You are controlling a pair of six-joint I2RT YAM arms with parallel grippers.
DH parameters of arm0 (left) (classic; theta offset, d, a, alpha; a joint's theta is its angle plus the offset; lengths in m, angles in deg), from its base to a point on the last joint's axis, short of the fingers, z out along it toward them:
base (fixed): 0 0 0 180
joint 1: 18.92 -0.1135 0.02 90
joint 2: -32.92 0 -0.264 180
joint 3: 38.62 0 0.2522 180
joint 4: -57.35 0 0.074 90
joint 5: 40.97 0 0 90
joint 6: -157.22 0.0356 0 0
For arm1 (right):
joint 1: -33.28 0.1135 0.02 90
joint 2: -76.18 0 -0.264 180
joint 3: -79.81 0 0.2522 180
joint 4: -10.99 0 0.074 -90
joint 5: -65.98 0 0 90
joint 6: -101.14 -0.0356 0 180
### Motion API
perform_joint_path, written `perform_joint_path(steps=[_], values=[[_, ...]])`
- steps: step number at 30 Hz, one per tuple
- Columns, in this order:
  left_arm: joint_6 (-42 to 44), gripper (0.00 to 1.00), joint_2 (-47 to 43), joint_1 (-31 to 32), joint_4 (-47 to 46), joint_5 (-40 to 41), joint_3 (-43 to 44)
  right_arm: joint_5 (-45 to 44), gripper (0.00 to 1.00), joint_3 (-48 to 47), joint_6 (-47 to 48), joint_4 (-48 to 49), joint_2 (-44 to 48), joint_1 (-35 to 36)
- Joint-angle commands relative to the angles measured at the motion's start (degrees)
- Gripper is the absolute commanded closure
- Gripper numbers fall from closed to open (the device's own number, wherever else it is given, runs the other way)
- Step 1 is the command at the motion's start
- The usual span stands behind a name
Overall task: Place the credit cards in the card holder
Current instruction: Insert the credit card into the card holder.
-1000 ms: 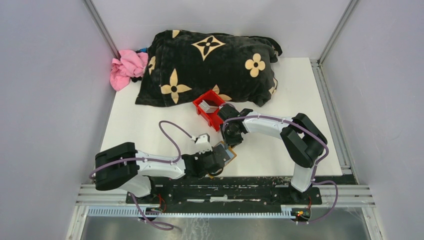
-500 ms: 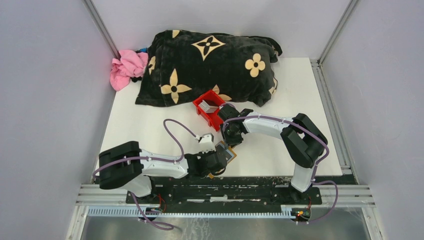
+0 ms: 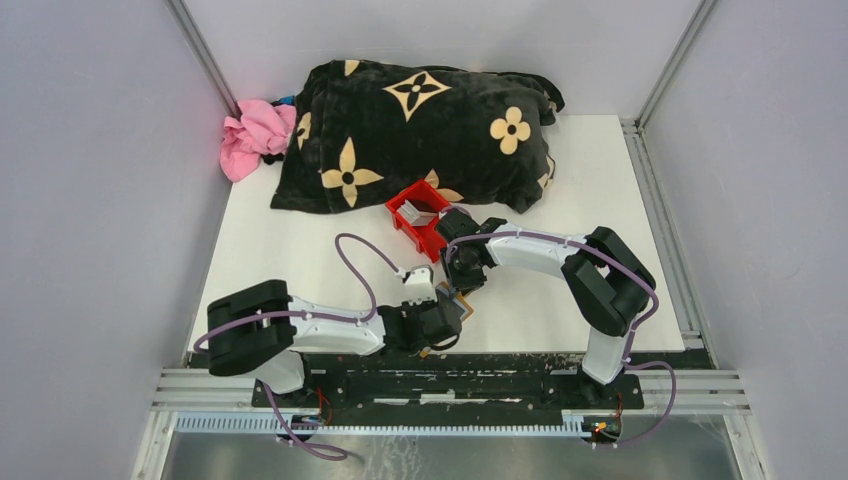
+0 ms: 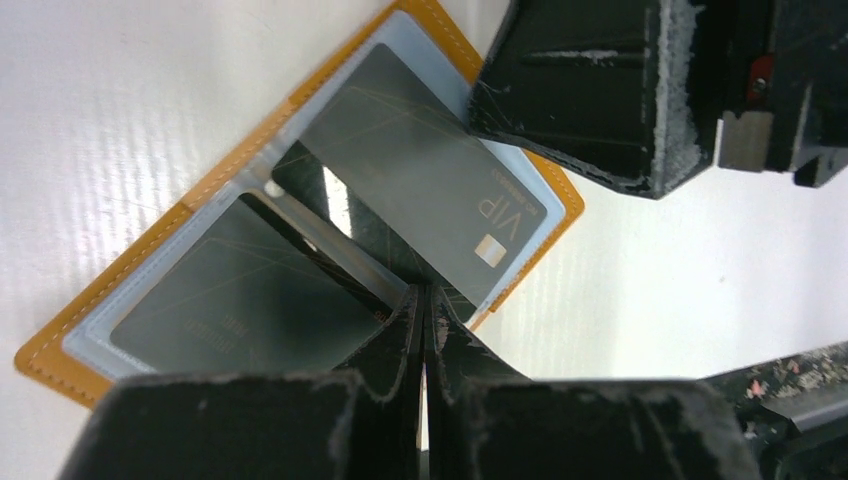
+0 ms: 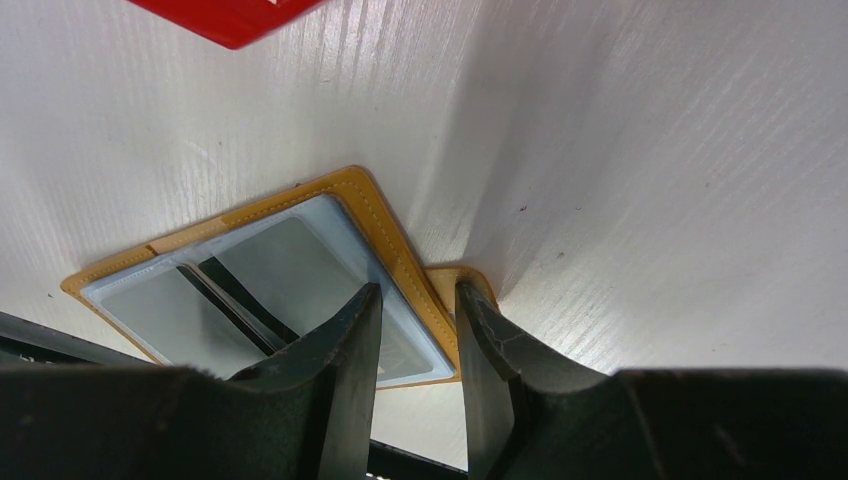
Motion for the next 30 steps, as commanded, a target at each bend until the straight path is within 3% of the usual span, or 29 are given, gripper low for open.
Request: perform_joint_path(steps=[1, 5, 14, 20, 30], values=[[-0.25, 0.94, -1.16, 0.01, 6.83, 8.18, 2.24, -0.33, 0.60, 1.29, 0.31, -1.53, 0.20, 0.17], [-3.97, 0.91, -4.96, 0.01, 11.01, 12.05, 1.57, -0.34, 0.60, 1.26, 0.31, -1.55, 0.24, 0.17], [-5.02, 0.86, -12.74, 0.01, 10.42, 13.86, -1.52, -0.09, 0.60, 0.95, 0.15, -1.36, 0.38, 0.12], [-1.35, 0.97, -9.78, -0.03, 6.33, 8.09, -2.13, -0.25, 0.60, 1.15, -0.10, -1.12, 0.72, 0.12], [0.23, 0.97, -3.70, 0.00, 5.48, 4.02, -0.05, -1.19, 0.60, 1.52, -0.13, -0.74, 2.39, 0.12]])
